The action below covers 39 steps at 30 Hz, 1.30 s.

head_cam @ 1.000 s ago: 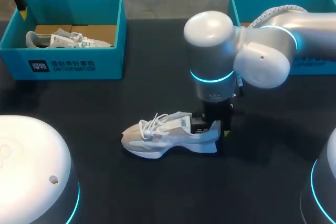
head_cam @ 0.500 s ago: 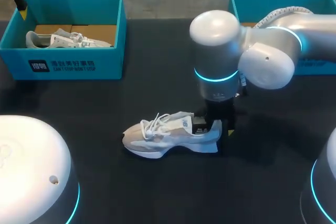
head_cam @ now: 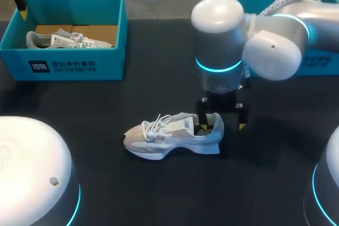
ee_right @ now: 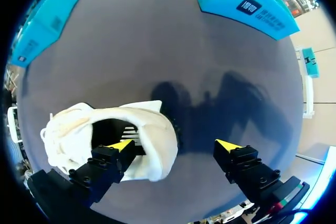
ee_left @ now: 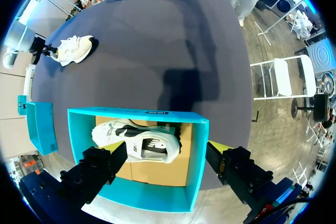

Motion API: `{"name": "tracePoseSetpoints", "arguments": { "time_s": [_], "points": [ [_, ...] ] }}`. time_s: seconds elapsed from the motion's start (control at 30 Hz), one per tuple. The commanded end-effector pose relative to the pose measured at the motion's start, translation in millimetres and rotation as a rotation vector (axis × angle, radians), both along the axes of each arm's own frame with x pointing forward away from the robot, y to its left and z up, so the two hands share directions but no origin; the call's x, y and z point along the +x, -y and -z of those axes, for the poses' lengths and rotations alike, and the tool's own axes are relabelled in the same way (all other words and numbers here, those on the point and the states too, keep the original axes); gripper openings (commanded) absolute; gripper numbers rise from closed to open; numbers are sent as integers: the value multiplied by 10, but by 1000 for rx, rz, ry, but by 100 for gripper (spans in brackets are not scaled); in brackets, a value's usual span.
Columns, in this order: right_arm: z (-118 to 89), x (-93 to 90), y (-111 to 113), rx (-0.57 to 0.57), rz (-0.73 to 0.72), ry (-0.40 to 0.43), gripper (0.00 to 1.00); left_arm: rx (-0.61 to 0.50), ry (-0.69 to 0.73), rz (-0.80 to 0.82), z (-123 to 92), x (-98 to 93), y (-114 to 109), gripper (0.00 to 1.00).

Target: Take the shoe out of the shoebox, open the shoe tongue, remove and reinsert the insole, then place the shoe into the shoebox

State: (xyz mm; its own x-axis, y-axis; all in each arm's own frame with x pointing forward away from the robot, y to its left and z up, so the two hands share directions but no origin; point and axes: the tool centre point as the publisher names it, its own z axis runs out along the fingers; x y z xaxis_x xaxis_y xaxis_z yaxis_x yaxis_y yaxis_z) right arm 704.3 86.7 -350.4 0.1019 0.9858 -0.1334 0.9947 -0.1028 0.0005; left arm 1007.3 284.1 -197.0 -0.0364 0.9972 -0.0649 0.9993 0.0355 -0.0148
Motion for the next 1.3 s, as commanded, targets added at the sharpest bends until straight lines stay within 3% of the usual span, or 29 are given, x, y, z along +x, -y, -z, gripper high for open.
{"name": "tracePoseSetpoints", "arguments": {
  "time_s": [0.03,0.27,0.53,0.73,0.9,1.03,1.13,1.3],
  "points": [
    [-185,-45,79,31,0,27,100,4,0,0,-8,-7,-1,100],
    [-432,-64,131,63,-16,54,100,4,0,0,-8,-7,-1,100],
    [-678,-112,261,214,-161,201,100,4,0,0,-8,-7,-1,100],
    [-790,-105,412,276,-269,226,100,4,0,0,-8,-7,-1,100],
    [-885,-48,497,299,-355,178,100,4,0,0,-8,-7,-1,100],
    [-923,-5,583,407,-431,186,100,4,0,0,-8,-7,-1,100],
    [-935,-46,638,508,-589,220,100,4,0,0,-8,-7,-1,100],
    [-935,-46,638,508,-589,220,100,4,0,0,-8,-7,-1,100]
  ]
}}
